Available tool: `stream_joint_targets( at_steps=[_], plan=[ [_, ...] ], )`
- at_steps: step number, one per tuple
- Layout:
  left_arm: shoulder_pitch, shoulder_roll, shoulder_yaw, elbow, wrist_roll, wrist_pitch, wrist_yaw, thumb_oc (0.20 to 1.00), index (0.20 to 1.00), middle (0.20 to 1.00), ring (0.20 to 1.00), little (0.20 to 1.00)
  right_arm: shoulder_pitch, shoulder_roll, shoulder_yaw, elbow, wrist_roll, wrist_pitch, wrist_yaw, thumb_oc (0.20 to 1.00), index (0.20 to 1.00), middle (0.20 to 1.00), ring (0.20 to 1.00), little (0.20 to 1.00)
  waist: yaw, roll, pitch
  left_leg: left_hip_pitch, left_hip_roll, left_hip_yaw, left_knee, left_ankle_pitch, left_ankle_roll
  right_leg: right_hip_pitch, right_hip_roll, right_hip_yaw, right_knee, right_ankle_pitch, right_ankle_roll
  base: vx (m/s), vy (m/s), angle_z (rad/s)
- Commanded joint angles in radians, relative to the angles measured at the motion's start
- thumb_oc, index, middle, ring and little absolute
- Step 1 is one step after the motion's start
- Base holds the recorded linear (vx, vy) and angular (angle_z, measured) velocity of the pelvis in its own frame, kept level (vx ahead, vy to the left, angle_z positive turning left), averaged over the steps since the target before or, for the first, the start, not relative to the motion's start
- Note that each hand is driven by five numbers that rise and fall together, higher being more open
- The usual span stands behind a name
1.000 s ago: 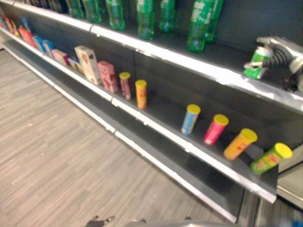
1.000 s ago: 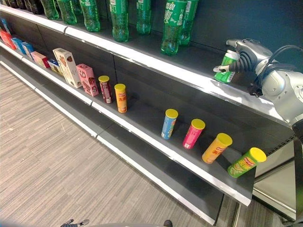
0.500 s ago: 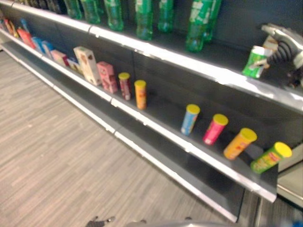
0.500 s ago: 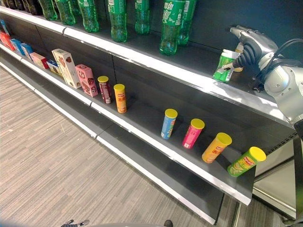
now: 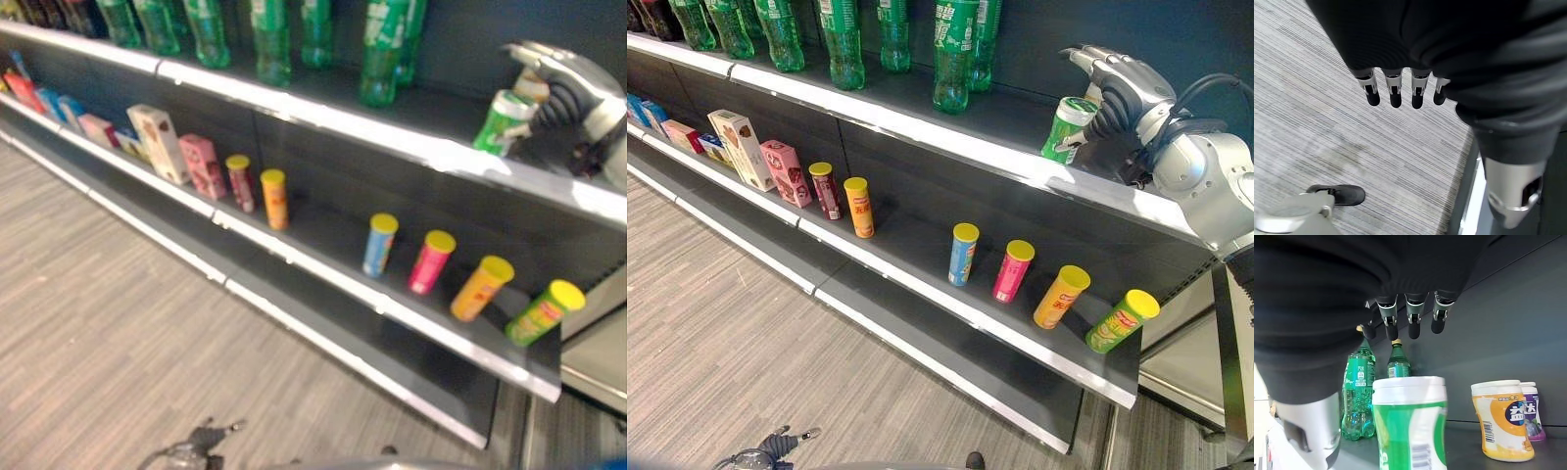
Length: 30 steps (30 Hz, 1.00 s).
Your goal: Put the goods on the table back onto the shelves and tidy them up.
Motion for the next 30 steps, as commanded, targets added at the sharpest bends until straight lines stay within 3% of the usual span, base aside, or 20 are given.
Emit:
stream_joint_targets(
  at_steps=[1, 7, 12, 21, 30],
  plan=[
    [-0.048, 0.034, -0.047, 0.056, 0.015, -0.014, 0.013, 1.0, 1.0, 1.0, 1.0, 1.0, -0.092, 0.007, -0.079, -0.036, 0.028, -0.004, -0.096, 1.0, 1.0, 1.0, 1.0, 1.0, 0.019, 0.003, -0.01, -0.028, 0.04, 0.113, 0.0, -0.07, -0.065, 0.049, -0.026, -0.03, 0.007, -0.108, 0.04, 0.0, 0.0, 0.0],
    [-0.044, 0.014, -0.04, 0.054, 0.021, -0.012, 0.026, 1.0, 1.0, 1.0, 1.0, 1.0, 0.03, 0.082, -0.307, -0.147, 0.035, -0.018, -0.186, 1.0, 1.0, 1.0, 1.0, 1.0, 0.021, 0.027, -0.012, -0.028, 0.04, 0.111, 0.0, -0.073, -0.061, 0.051, -0.024, -0.029, 0.007, -0.116, 0.037, 0.0, 0.0, 0.0],
    [-0.032, -0.002, -0.041, 0.047, 0.028, -0.009, 0.032, 1.0, 1.0, 1.0, 1.0, 1.0, 0.172, 0.167, -0.465, -0.291, 0.091, -0.048, -0.193, 1.0, 1.0, 1.0, 1.0, 1.0, 0.019, 0.045, -0.009, -0.031, 0.039, 0.106, 0.0, -0.072, -0.058, 0.048, -0.022, -0.028, 0.007, -0.121, 0.033, 0.0, 0.0, 0.0],
    [-0.018, -0.006, -0.04, 0.024, 0.034, -0.018, 0.007, 1.0, 1.0, 1.0, 1.0, 1.0, 0.261, 0.172, -0.428, -0.416, 0.191, -0.091, -0.047, 1.0, 1.0, 1.0, 1.0, 1.0, 0.017, 0.057, 0.001, -0.038, 0.041, 0.108, 0.0, -0.065, -0.059, 0.043, -0.02, -0.028, 0.007, -0.12, 0.03, 0.0, 0.0, 0.0],
    [-0.013, -0.013, -0.048, 0.011, 0.041, -0.023, 0.004, 1.0, 1.0, 1.0, 1.0, 1.0, 0.294, 0.211, -0.49, -0.47, 0.188, -0.126, -0.069, 1.0, 1.0, 1.0, 1.0, 1.0, 0.02, 0.061, 0.0, -0.035, 0.041, 0.109, 0.0, -0.068, -0.056, 0.047, -0.019, -0.029, 0.007, -0.123, 0.031, 0.0, 0.0, 0.0]
  ],
)
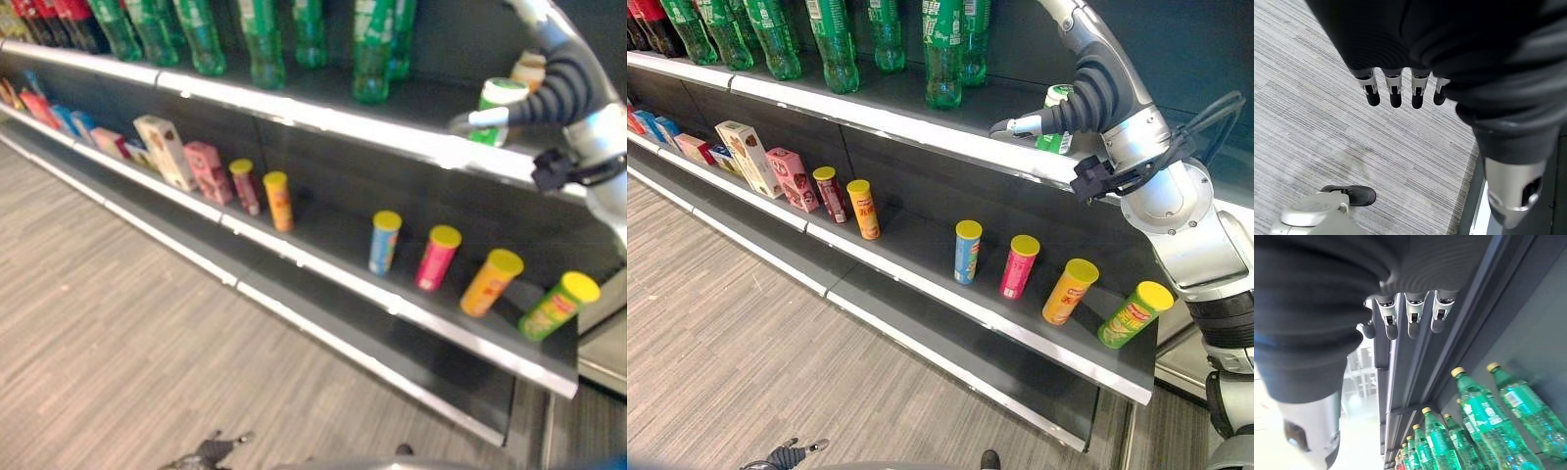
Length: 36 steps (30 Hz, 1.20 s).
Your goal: Put the goods on the table back onto the shelves and tidy them up.
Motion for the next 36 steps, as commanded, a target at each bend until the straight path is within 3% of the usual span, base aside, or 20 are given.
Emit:
stream_joint_targets(
  at_steps=[1, 8, 15, 22, 36],
  plan=[
    [-0.056, 0.032, -0.049, 0.026, 0.041, -0.025, 0.005, 1.0, 1.0, 1.0, 1.0, 1.0, -0.005, 0.028, -0.057, -0.031, 0.049, -0.045, -0.017, 1.0, 1.0, 1.0, 1.0, 1.0, 0.031, 0.004, -0.002, -0.03, 0.041, 0.112, 0.006, -0.064, -0.05, 0.051, -0.018, -0.026, 0.008, -0.122, 0.032, 0.0, 0.0, 0.0],
    [-0.049, 0.03, -0.052, 0.023, 0.047, -0.027, 0.0, 1.0, 1.0, 1.0, 1.0, 1.0, 0.019, 0.098, 0.003, -0.024, 0.185, -0.039, 0.068, 1.0, 1.0, 1.0, 1.0, 1.0, 0.035, 0.004, -0.001, -0.028, 0.041, 0.114, 0.006, -0.065, -0.049, 0.051, -0.019, -0.023, 0.008, -0.12, 0.032, 0.0, 0.0, 0.0],
    [-0.063, 0.02, -0.069, 0.013, 0.056, -0.025, -0.002, 1.0, 1.0, 1.0, 1.0, 1.0, -0.014, 0.199, 0.202, 0.044, 0.296, 0.005, 0.178, 1.0, 1.0, 1.0, 1.0, 1.0, 0.048, 0.005, 0.004, -0.025, 0.042, 0.118, 0.006, -0.062, -0.05, 0.052, -0.022, -0.026, 0.008, -0.116, 0.029, 0.0, 0.0, 0.0],
    [-0.068, 0.022, -0.079, 0.007, 0.05, -0.025, 0.005, 1.0, 1.0, 1.0, 1.0, 1.0, -0.048, 0.238, 0.262, 0.119, 0.346, 0.029, 0.18, 1.0, 1.0, 1.0, 1.0, 1.0, 0.058, 0.001, 0.006, -0.028, 0.041, 0.114, 0.006, -0.057, -0.051, 0.053, -0.023, -0.031, 0.008, -0.114, 0.028, 0.0, 0.0, 0.0],
    [-0.072, 0.02, -0.073, 0.023, 0.022, -0.015, 0.022, 1.0, 1.0, 1.0, 1.0, 1.0, -0.065, 0.284, 0.233, 0.175, 0.284, 0.067, 0.093, 1.0, 1.0, 1.0, 1.0, 1.0, 0.06, -0.004, 0.007, -0.033, 0.038, 0.11, 0.006, -0.056, -0.049, 0.052, -0.028, -0.033, 0.008, -0.109, 0.026, 0.0, 0.0, 0.0]
  ],
)
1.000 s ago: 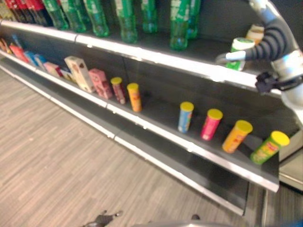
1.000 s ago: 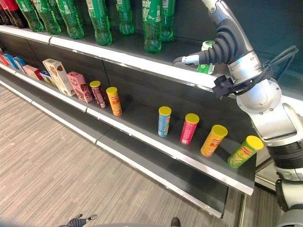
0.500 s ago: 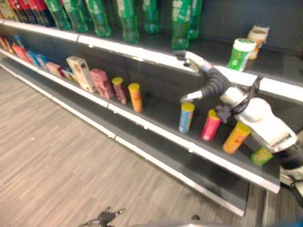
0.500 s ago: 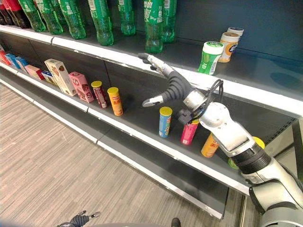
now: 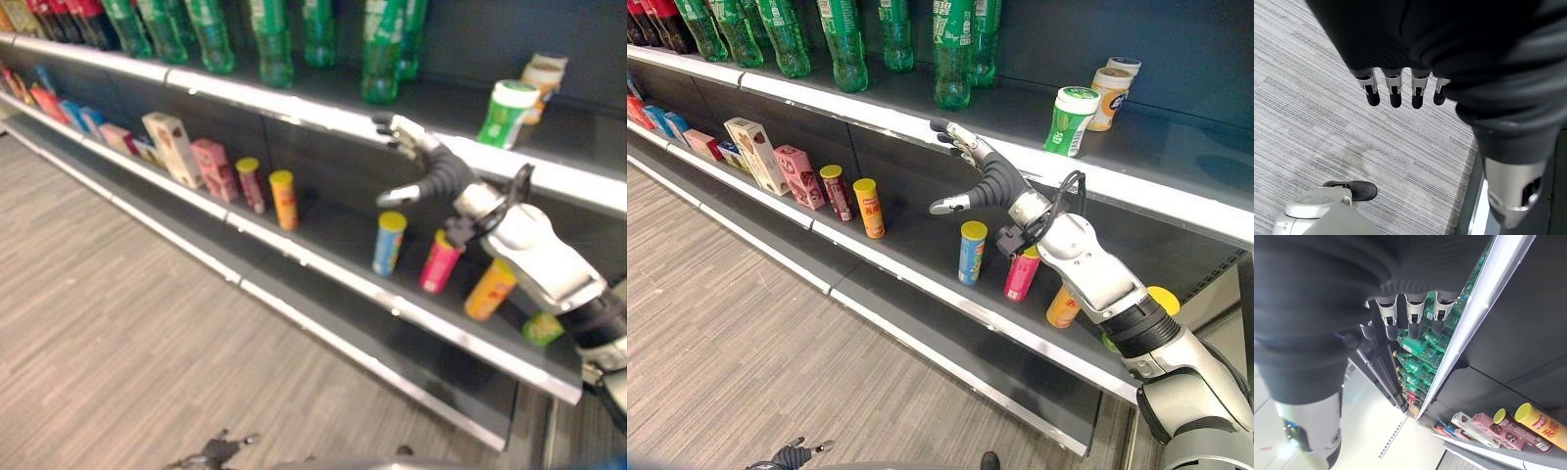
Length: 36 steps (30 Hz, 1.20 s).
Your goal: Put the goods on the table back onto the shelves and tidy them up.
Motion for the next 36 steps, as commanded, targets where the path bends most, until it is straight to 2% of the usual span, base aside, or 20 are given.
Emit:
stream_joint_targets(
  at_steps=[1, 18, 36],
  plan=[
    [-0.075, 0.032, -0.051, 0.051, -0.009, -0.014, 0.021, 1.0, 1.0, 1.0, 1.0, 1.0, -0.11, 0.018, -0.027, 0.036, -0.026, -0.022, -0.05, 1.0, 1.0, 1.0, 1.0, 1.0, 0.033, 0.001, 0.003, -0.034, 0.038, 0.112, 0.006, -0.056, -0.047, 0.05, -0.027, -0.029, 0.008, -0.11, 0.025, 0.0, 0.0, 0.0],
    [-0.093, 0.028, -0.054, 0.055, -0.024, 0.007, 0.046, 1.0, 1.0, 1.0, 1.0, 1.0, -0.108, 0.068, -0.109, 0.096, -0.133, 0.02, -0.18, 1.0, 1.0, 1.0, 1.0, 1.0, 0.03, -0.004, 0.0, -0.029, 0.036, 0.111, 0.006, -0.06, -0.043, 0.052, -0.029, -0.028, 0.008, -0.111, 0.023, 0.0, 0.0, 0.0],
    [-0.107, 0.031, -0.058, 0.053, -0.032, 0.014, 0.056, 1.0, 1.0, 1.0, 1.0, 1.0, -0.12, 0.059, -0.135, 0.156, -0.194, 0.056, -0.235, 1.0, 1.0, 1.0, 1.0, 1.0, 0.023, -0.006, -0.004, -0.026, 0.032, 0.114, 0.006, -0.063, -0.04, 0.052, -0.03, -0.023, 0.008, -0.11, 0.022, 0.0, 0.0, 0.0]
  ],
)
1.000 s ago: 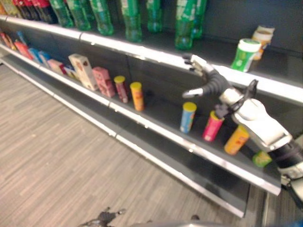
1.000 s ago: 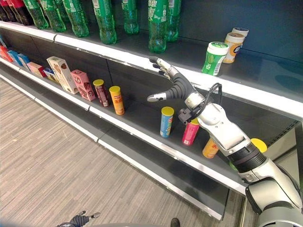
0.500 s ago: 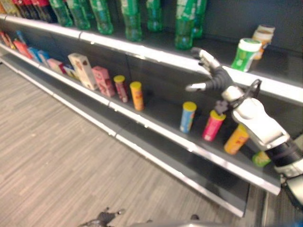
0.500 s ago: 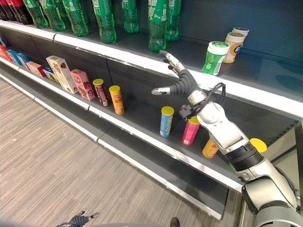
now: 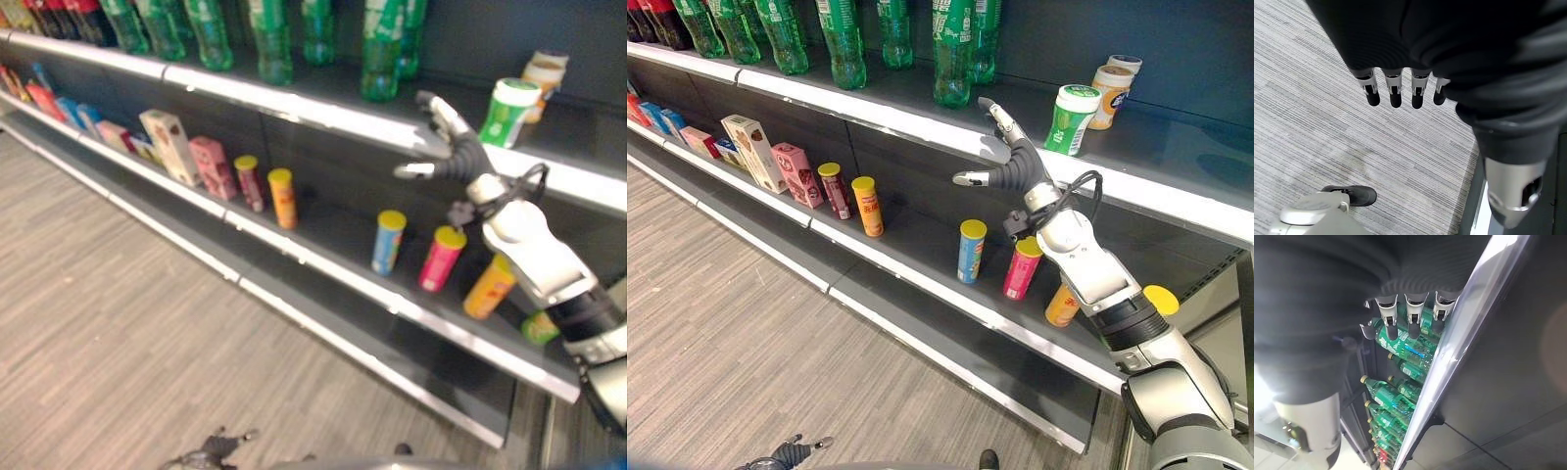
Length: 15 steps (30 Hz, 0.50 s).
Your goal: Put the goods on the table back onto the shelves and tidy them up.
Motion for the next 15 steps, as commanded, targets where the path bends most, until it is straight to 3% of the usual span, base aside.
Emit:
stream_joint_targets(
  at_steps=[1, 15],
  plan=[
    [-0.082, 0.03, -0.059, 0.053, -0.023, -0.007, 0.028, 1.0, 1.0, 1.0, 1.0, 1.0, -0.111, -0.01, -0.063, 0.04, -0.032, -0.012, -0.047, 1.0, 1.0, 1.0, 1.0, 1.0, 0.025, -0.004, -0.011, -0.025, 0.031, 0.115, 0.006, -0.065, -0.041, 0.052, -0.031, -0.022, 0.008, -0.11, 0.022, 0.0, 0.0, 0.0],
    [-0.091, 0.03, -0.06, 0.054, -0.02, -0.002, 0.035, 1.0, 1.0, 1.0, 1.0, 1.0, -0.095, -0.01, -0.086, 0.038, -0.052, -0.002, -0.065, 1.0, 1.0, 1.0, 1.0, 1.0, 0.013, 0.001, -0.013, -0.021, 0.03, 0.117, 0.006, -0.068, -0.039, 0.054, -0.032, -0.017, 0.008, -0.111, 0.021, 0.0, 0.0, 0.0]
  ],
)
